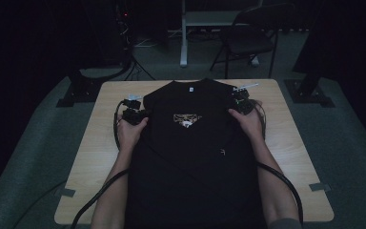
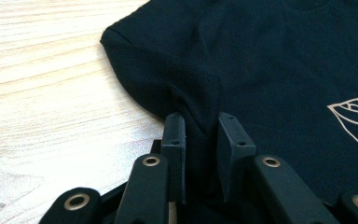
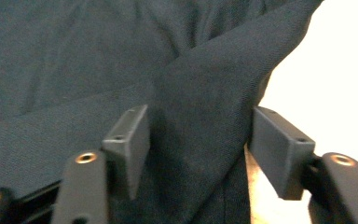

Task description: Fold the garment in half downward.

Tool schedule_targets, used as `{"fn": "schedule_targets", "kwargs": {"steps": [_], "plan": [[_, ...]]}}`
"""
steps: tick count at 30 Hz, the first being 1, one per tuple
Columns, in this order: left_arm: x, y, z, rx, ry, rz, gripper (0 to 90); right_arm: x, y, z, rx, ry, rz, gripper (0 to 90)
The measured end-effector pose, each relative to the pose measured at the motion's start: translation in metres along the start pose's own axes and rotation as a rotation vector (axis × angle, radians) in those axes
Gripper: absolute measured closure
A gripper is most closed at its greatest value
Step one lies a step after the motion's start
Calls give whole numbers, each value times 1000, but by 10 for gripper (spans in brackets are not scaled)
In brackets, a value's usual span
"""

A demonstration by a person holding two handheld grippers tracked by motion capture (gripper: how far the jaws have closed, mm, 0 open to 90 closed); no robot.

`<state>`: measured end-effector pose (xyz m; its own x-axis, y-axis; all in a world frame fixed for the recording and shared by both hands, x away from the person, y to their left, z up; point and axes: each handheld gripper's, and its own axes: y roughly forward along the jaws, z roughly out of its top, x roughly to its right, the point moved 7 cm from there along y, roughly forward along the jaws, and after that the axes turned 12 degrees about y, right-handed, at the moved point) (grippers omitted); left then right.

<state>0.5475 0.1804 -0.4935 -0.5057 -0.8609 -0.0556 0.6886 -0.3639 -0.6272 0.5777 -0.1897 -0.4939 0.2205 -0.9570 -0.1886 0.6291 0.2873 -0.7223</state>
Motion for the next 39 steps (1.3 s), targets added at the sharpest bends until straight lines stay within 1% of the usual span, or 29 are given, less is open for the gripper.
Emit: {"fn": "schedule_targets", "kwargs": {"steps": [2, 5, 9, 11, 14, 17, 18, 19, 22, 25, 29, 32, 35, 37, 39], "plan": [[0, 0, 0, 1, -2, -3, 758, -3, 0, 0, -6, -8, -8, 459], [0, -1, -1, 2, -12, -11, 758, -5, -1, 0, -14, -14, 3, 559], [0, -1, -1, 2, -20, -20, 764, -10, -1, 0, -29, -15, 34, 756], [0, -2, -1, -4, -31, -34, 778, -13, -1, 0, -33, -20, 34, 800], [-1, -3, -1, -16, -40, -44, 799, -14, -2, 1, -31, -37, 21, 819], [-2, -4, 3, -36, -29, -44, 819, -14, -4, 2, -20, -26, 36, 825], [-2, -5, 5, -33, -29, -44, 825, -13, -7, 3, -13, -7, 53, 827], [-3, -6, 7, -30, -30, -45, 827, -13, -9, 5, -5, 0, 63, 828], [-7, -11, 14, -17, -29, -33, 827, -13, -17, 11, 23, 6, 84, 830], [-8, -16, 23, -9, -28, -18, 828, -15, -26, 17, 52, -5, 93, 831], [-10, -20, 32, 0, -10, 9, 828, -18, -36, 25, 86, -15, 99, 832], [-13, -24, 37, 7, 4, 26, 829, -18, -42, 29, 102, -18, 97, 832], [-16, -32, 48, 27, 9, 32, 829, -17, -47, 34, 127, -18, 96, 832], [-18, -39, 58, 43, 20, 35, 829, -17, -52, 39, 141, -11, 97, 832], [-20, -47, 70, 68, 29, 43, 830, -17, -58, 44, 163, -7, 107, 832]]}}
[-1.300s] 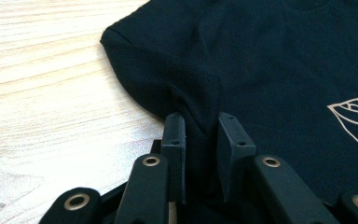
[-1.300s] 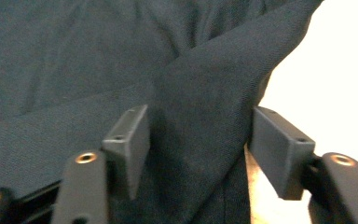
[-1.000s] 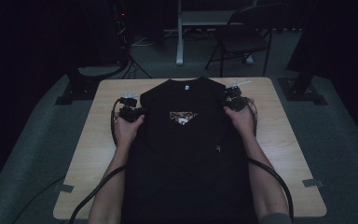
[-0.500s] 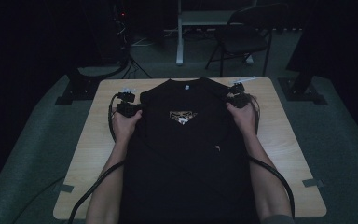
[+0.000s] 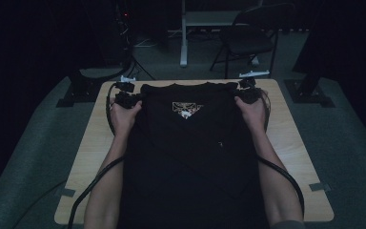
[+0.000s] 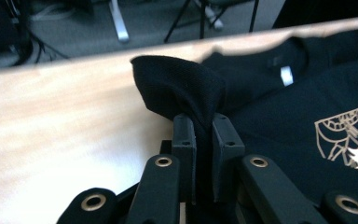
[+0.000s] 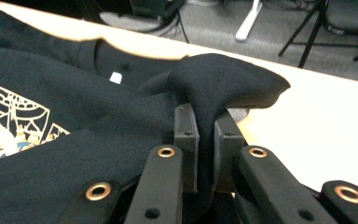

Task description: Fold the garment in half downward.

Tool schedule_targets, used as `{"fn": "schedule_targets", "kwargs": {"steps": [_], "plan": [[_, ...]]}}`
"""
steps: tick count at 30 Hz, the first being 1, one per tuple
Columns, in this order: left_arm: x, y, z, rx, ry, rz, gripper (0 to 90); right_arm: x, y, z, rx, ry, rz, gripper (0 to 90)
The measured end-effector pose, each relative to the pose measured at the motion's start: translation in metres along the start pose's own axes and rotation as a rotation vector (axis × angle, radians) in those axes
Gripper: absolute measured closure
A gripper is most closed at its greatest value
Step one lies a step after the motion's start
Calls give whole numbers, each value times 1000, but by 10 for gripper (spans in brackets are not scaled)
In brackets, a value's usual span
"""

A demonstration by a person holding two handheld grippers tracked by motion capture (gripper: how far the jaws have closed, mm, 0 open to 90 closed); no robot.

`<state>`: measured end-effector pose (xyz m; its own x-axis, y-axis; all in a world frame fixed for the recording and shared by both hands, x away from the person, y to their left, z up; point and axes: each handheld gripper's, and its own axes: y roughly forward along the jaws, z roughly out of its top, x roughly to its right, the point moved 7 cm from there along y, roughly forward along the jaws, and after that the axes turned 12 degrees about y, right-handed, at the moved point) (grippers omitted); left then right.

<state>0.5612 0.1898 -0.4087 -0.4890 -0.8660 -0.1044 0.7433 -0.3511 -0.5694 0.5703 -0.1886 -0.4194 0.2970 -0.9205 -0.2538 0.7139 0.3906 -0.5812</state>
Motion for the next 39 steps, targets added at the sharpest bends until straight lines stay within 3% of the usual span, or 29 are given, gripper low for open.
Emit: {"fn": "schedule_targets", "kwargs": {"steps": [4, 9, 13, 17, 18, 19, 24, 26, 28, 33, 39], "plan": [[-5, -25, 25, 76, -14, 5, 830, -5, -16, 15, 54, -7, 23, 832], [2, -47, 23, 91, 17, -8, 829, -12, -39, 19, 72, -28, 55, 831], [10, -60, 4, 83, 13, -33, 828, -17, -55, 1, 53, -67, 59, 831], [23, -74, -21, 80, -2, -70, 827, -21, -68, -22, 21, -74, 68, 829], [23, -74, -21, 80, -2, -70, 827, -21, -68, -22, 21, -74, 68, 829], [29, -83, -30, 87, -7, -84, 827, -24, -78, -37, 7, -80, 74, 829], [44, -105, -53, 80, -1, -115, 826, -30, -97, -67, -22, -94, 87, 827], [57, -119, -73, 66, -10, -137, 826, -31, -103, -77, -34, -94, 89, 826], [64, -124, -84, 49, 5, -127, 826, -31, -108, -88, -47, -92, 91, 825], [74, -129, -116, -10, -2, -116, 827, -31, -113, -120, -89, -101, 84, 820], [80, -116, -140, -64, -5, -109, 827, -25, -102, -148, -133, -73, 84, 819]]}}
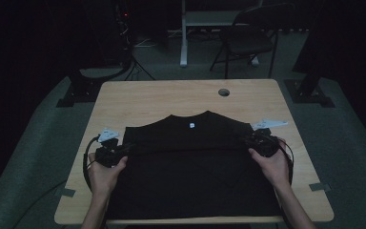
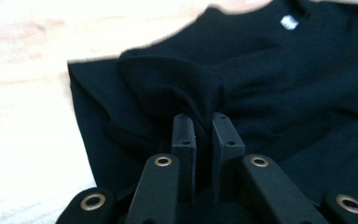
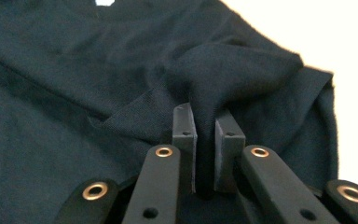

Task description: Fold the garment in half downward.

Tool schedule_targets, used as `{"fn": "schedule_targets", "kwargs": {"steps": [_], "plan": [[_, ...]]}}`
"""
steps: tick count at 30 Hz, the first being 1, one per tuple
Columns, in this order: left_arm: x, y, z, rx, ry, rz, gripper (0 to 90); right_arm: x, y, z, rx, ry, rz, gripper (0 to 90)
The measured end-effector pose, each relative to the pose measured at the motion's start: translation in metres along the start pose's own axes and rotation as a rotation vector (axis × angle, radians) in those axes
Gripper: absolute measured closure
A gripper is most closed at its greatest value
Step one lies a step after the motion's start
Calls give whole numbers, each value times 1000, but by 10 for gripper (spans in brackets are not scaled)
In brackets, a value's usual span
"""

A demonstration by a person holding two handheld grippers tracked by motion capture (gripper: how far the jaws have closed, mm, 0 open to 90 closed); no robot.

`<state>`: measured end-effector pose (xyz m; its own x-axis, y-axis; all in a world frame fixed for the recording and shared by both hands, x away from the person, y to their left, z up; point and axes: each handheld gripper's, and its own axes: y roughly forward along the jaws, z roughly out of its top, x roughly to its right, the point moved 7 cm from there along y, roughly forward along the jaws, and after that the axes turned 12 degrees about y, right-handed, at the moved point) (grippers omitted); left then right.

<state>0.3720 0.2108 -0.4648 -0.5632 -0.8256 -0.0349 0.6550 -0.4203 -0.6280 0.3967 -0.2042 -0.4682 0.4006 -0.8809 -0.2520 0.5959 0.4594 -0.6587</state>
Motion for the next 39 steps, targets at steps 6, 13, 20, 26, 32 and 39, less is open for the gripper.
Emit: {"fn": "schedule_targets", "kwargs": {"steps": [6, 13, 20, 26, 32, 39], "plan": [[2, 11, -9, -33, 5, 4, 828, 2, 11, -12, -34, 2, -14, 820], [2, 17, -12, -37, 31, 26, 826, 3, 17, -17, -48, 13, 1, 818], [2, 19, -13, -20, 44, 25, 817, 3, 18, -18, -44, 13, 8, 816], [-3, 24, -11, -10, 41, 20, 808, 2, 20, -16, -43, 29, 16, 811], [-12, 28, -9, -1, 23, 9, 799, 2, 26, -11, -40, 37, 24, 809], [-11, 27, -12, 41, 23, -13, 728, 2, 25, -11, -38, 49, 61, 693]]}}
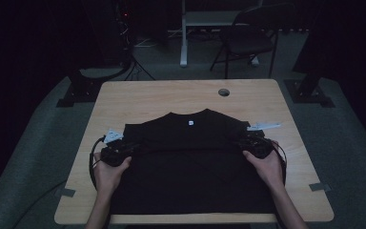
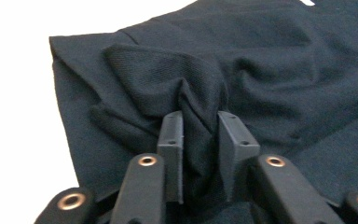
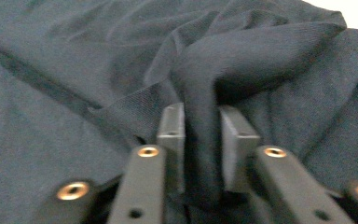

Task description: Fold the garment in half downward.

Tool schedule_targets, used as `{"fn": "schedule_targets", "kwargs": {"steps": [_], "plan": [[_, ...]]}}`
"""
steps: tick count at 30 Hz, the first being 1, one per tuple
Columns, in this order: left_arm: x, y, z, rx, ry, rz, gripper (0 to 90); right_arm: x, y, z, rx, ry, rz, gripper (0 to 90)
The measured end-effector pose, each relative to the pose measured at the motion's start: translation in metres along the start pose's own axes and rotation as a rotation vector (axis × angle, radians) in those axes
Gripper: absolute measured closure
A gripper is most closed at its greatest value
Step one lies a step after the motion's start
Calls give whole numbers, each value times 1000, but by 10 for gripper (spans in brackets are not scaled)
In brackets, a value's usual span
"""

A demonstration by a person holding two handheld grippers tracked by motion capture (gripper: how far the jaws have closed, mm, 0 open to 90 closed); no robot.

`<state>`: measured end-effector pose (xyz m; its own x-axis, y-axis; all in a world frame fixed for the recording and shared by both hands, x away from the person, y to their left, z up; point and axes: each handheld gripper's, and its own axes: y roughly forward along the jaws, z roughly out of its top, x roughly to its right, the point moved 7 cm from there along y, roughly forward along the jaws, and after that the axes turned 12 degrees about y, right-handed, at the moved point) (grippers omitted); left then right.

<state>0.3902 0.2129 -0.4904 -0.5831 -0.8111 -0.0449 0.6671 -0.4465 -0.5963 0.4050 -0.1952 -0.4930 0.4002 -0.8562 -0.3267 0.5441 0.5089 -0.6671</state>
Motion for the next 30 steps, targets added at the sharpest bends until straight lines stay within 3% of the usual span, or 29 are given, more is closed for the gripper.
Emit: {"fn": "schedule_targets", "kwargs": {"steps": [4, 7, 13, 17, 23, 30], "plan": [[4, -1, -1, 9, 33, -27, 590, -1, -7, -1, 6, 1, 23, 591], [8, -1, -1, 5, 64, -24, 543, -3, -16, -1, 15, -17, 32, 564], [10, -1, -1, 8, 48, -56, 433, -1, -44, 9, 76, -18, 57, 534], [11, 0, 0, 13, 36, -70, 373, 5, -54, 25, 112, -15, 50, 531], [13, 0, 0, 12, 30, -80, 318, 13, -42, 49, 125, -25, 23, 562], [14, 1, 0, 20, 7, -102, 264, 26, -18, 69, 112, 5, -14, 611]]}}
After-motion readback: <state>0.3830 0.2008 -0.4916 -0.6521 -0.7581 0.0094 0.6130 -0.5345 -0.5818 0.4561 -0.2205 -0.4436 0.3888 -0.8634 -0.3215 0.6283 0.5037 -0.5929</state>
